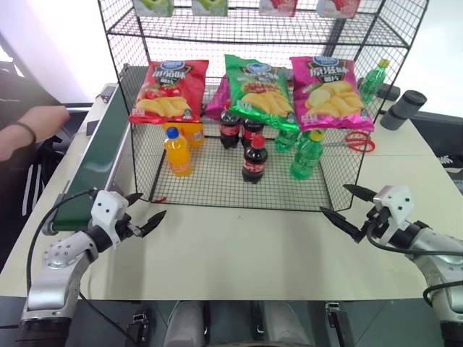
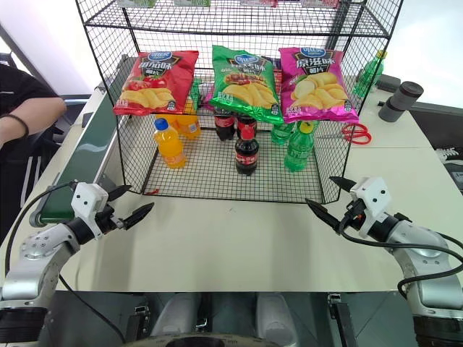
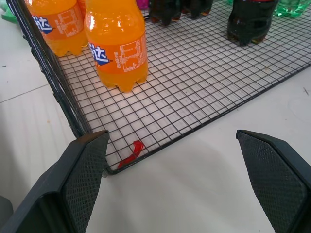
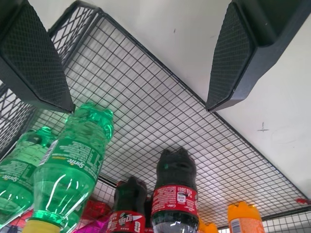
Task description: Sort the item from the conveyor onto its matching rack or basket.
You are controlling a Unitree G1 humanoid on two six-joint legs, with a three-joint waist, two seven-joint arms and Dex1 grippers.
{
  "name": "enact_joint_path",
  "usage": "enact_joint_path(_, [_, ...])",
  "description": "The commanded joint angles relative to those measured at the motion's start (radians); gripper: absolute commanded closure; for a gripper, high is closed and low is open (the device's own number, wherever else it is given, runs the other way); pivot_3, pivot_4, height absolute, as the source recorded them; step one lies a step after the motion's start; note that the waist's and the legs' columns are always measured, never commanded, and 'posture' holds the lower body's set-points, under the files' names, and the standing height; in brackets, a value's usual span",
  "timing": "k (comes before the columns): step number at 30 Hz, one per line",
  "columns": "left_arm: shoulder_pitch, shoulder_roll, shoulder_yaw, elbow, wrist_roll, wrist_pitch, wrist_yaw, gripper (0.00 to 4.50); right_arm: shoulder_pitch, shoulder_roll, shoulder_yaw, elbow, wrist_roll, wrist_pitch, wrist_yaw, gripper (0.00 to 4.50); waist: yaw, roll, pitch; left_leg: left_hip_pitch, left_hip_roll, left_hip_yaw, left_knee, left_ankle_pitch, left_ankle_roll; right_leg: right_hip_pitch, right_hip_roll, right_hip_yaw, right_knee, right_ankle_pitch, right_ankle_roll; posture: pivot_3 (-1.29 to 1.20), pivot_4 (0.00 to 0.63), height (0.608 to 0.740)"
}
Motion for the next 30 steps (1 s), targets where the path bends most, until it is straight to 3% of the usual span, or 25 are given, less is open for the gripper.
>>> enact_joint_path(1, [0.031,-0.005,0.027,-0.055,0.001,-0.019,0.017,0.00,-0.014,-0.005,-0.013,-0.016,0.009,-0.013,0.007,0.03,0.001,0.000,0.000,0.000,0.000,0.000,0.000,0.000,0.000,0.000,0.000,0.000,0.000,0.000,0.000,0.00,0.150,0.740])
enact_joint_path(13, [0.076,-0.007,0.042,-0.105,-0.009,-0.013,0.037,0.00,-0.011,-0.007,0.003,-0.093,0.019,0.050,-0.006,0.03,0.002,0.000,0.000,0.000,0.000,0.000,0.000,0.000,0.000,0.000,0.000,0.000,0.000,0.000,0.000,0.00,0.150,0.740])
enact_joint_path(30, [0.055,-0.004,0.033,-0.097,-0.009,-0.006,0.030,0.00,-0.099,-0.018,0.026,-0.279,0.054,0.290,-0.112,0.03,0.002,0.000,0.000,0.000,0.000,0.000,0.000,0.000,0.000,0.000,0.000,0.000,0.000,0.000,0.000,0.00,0.150,0.740])
